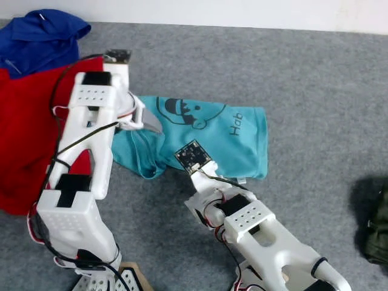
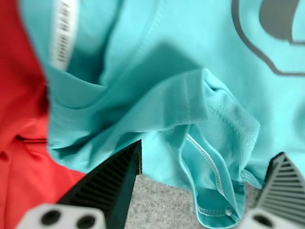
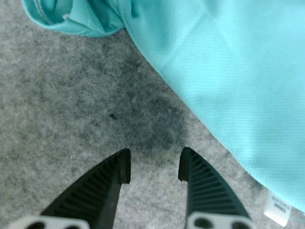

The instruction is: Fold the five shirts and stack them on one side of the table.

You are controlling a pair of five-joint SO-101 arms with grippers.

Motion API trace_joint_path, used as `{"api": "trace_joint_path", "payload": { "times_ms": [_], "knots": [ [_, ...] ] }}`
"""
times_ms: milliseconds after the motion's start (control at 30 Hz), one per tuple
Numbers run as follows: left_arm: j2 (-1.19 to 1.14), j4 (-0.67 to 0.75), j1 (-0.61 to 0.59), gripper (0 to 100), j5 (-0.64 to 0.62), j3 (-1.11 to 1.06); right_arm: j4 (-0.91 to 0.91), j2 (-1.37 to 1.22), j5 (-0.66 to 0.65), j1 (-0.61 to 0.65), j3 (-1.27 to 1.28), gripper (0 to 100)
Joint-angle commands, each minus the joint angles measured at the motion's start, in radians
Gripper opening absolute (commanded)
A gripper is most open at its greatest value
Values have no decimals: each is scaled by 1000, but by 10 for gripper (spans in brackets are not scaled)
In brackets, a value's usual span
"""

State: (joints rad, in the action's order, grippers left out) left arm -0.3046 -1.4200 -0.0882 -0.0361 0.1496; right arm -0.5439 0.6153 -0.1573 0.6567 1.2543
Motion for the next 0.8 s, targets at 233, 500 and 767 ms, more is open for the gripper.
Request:
{"api": "trace_joint_path", "payload": {
  "times_ms": [233, 500, 767],
  "knots": [
    [219, -189, 13, 400, 0, -96, 19, 10, -12, -24, -4, 176],
    [189, 21, 13, 340, -5, -193, 19, 10, -12, -24, -4, 176],
    [76, -41, 12, 120, -8, -5, 19, 10, -12, -24, -4, 176]
  ]
}}
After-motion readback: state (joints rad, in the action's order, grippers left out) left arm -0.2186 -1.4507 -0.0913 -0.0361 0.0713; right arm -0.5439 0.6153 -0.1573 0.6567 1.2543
